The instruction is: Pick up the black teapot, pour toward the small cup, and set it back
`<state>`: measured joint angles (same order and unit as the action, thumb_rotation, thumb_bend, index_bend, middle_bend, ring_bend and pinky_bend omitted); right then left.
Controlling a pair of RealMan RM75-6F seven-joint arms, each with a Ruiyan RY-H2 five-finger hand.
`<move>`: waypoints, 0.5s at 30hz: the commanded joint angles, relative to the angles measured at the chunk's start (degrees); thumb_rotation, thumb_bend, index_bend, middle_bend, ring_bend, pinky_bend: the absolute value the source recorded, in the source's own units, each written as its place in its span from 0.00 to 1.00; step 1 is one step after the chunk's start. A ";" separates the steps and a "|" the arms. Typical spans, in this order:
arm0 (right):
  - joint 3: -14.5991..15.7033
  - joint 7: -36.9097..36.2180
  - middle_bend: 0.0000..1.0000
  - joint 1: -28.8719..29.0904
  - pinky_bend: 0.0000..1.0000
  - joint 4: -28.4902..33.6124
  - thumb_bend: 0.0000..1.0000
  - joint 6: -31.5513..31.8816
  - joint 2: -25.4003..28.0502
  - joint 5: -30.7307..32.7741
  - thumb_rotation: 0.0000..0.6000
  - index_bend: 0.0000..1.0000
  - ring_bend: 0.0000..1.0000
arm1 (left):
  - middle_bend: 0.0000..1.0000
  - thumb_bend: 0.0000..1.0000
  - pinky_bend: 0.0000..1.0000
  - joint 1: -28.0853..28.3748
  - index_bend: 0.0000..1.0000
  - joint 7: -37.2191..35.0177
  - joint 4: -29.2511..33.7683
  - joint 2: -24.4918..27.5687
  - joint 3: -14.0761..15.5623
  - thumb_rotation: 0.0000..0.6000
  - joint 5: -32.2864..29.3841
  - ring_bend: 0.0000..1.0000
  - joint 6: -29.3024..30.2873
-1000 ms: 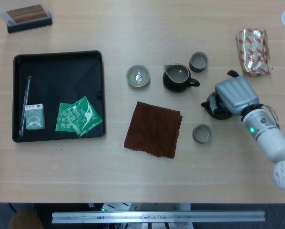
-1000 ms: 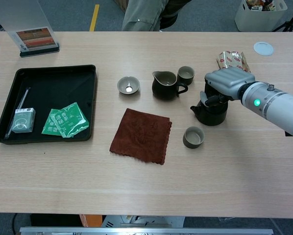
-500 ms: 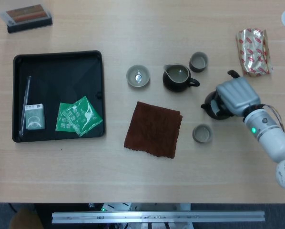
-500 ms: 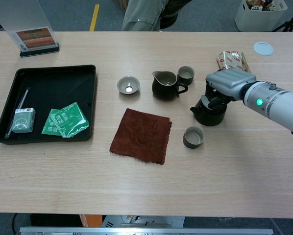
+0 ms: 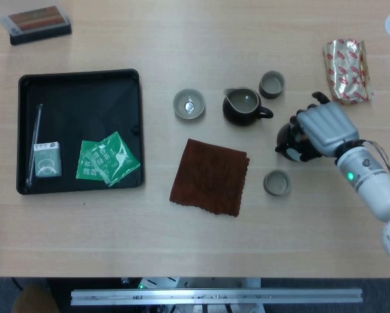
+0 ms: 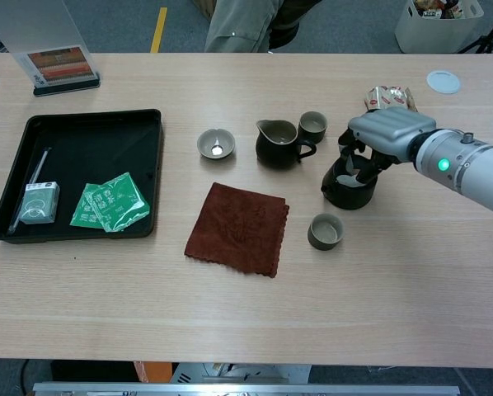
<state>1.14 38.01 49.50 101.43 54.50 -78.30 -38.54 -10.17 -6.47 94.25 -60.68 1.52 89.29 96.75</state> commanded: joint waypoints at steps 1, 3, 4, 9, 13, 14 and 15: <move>0.05 0.09 0.38 -0.14 0.08 0.51 0.27 0.73 0.31 -0.82 0.66 0.44 0.26 | 0.00 0.22 0.00 0.02 0.02 0.00 0.03 0.05 -0.03 1.00 0.00 0.00 0.02; 0.22 0.41 0.35 -0.32 0.08 1.04 0.27 1.58 0.57 -1.79 0.66 0.41 0.23 | 0.00 0.22 0.00 0.06 0.02 -0.04 0.04 0.11 -0.07 1.00 0.00 0.00 0.03; 0.28 0.55 0.33 -0.45 0.07 1.30 0.27 2.08 0.67 -2.31 0.66 0.39 0.21 | 0.00 0.22 0.00 0.07 0.02 -0.03 0.03 0.13 -0.08 1.00 0.01 0.00 0.03; 0.62 2.05 0.23 -1.58 0.03 1.79 0.27 6.36 0.49 -6.41 0.66 0.31 0.11 | 0.00 0.22 0.00 0.26 0.02 0.01 0.04 0.21 -0.14 1.00 0.15 0.00 -0.07; 0.66 2.75 0.21 -2.77 0.03 1.97 0.28 9.43 0.51 -9.44 0.66 0.30 0.09 | 0.00 0.22 0.00 0.43 0.02 -0.01 0.01 0.25 -0.22 1.00 0.19 0.00 -0.19; 0.66 2.91 0.20 -3.06 0.03 1.99 0.28 10.09 0.57 -10.07 0.66 0.29 0.09 | 0.00 0.22 0.00 0.50 0.02 0.00 0.03 0.27 -0.24 1.00 0.20 0.00 -0.25; 0.68 3.09 0.20 -3.36 0.02 2.00 0.28 10.79 0.65 -10.72 0.66 0.29 0.09 | 0.00 0.22 0.00 0.56 0.02 0.01 0.04 0.29 -0.25 1.00 0.22 0.00 -0.31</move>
<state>1.77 40.66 46.76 103.31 64.35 -77.74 -48.33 -9.60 -6.46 94.29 -60.39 1.27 89.51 96.44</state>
